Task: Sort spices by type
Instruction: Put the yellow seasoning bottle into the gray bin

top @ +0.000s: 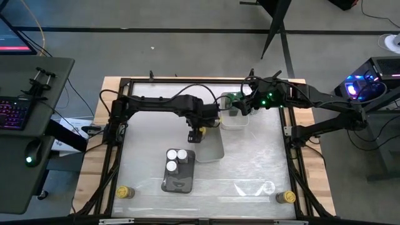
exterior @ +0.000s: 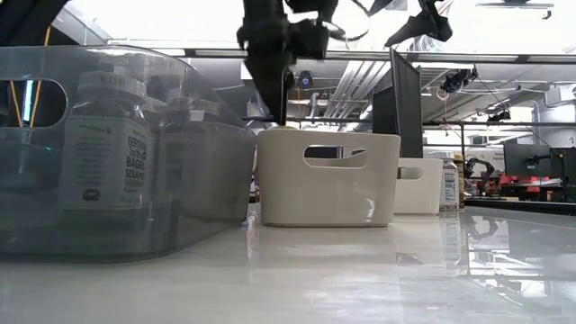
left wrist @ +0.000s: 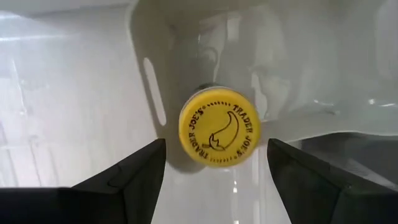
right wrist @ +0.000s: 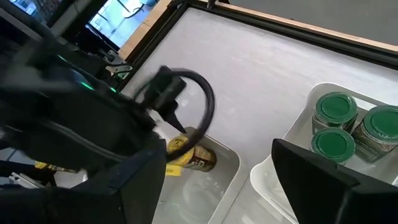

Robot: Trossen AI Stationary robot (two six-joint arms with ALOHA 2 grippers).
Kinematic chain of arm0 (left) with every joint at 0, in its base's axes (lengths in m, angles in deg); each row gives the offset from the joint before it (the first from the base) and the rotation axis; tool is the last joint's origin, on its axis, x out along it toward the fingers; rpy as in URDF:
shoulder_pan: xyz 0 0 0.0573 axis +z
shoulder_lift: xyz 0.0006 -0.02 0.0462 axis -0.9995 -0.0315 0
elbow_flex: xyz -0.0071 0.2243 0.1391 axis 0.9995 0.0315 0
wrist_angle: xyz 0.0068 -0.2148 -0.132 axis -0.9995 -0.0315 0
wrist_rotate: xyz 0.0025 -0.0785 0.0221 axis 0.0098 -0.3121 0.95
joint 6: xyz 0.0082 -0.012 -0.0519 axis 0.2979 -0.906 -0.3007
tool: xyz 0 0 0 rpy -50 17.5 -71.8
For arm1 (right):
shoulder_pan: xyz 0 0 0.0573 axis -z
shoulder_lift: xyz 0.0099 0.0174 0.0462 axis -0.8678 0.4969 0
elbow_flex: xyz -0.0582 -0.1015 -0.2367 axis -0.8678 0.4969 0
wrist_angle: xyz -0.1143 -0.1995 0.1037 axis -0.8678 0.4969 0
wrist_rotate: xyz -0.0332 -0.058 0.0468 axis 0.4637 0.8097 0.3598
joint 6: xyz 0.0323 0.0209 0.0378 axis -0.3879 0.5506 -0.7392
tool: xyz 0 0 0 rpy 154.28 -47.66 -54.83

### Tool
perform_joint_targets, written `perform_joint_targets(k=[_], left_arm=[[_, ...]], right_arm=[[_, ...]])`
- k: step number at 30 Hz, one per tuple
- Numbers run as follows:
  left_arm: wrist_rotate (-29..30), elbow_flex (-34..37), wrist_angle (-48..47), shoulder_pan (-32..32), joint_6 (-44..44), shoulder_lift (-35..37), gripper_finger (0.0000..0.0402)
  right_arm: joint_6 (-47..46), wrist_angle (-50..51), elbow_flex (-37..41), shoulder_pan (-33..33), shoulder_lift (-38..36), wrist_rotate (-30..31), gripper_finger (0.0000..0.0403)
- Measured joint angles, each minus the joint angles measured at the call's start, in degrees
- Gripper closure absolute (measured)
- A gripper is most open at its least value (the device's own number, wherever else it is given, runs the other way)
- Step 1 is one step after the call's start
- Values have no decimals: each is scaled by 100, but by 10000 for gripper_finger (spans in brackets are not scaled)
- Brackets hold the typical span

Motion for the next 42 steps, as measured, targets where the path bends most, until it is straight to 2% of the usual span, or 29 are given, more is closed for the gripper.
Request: perform_joint_targets(k=[7, 10, 13, 17, 19, 22, 26, 28, 32, 35, 38, 42], left_arm=[[-23, -893, -770, 0, -224, 30, 135], [-543, -990, -934, 4, -491, 281, 135], [-896, -707, -367, -38, -805, 800, 135], [-898, 229, 889, -137, -1260, 1804, 135], [-806, 906, 1550, -174, -1629, 2347, 135], [-359, 1965, 2361, -255, -2296, 3138, 135], [116, 3223, 3239, -376, -3272, 3998, 135], [265, 3754, 3666, -482, -3709, 4305, 135], [516, 4517, 4400, -718, -4346, 4710, 135], [624, 4826, 4743, -856, -4682, 4762, 135], [637, 4885, 4828, -955, -4821, 4708, 135], [636, 4889, 4818, -1060, -4892, 4677, 135]], right_arm=[[15, 48, -2, 0, -2, -16, 116], [9, 188, -2, 2, 0, -76, 116], [70, 481, -2, -60, 45, -322, 116], [214, 1035, -2, -403, 313, -371, 131], [210, 1252, -2, -576, 502, -122, 156], [171, 1503, -2, -661, 837, 213, 220], [492, 1924, 0, -246, 1137, 324, 354], [698, 2112, 0, 131, 1121, 523, 388], [1027, 2351, -14, 1221, 818, 800, 347], [1515, 2339, -25, 2171, 730, 510, 299], [1742, 2126, 127, 2840, 772, 229, 245], [1057, 1948, 525, 3462, 898, 225, 173]])
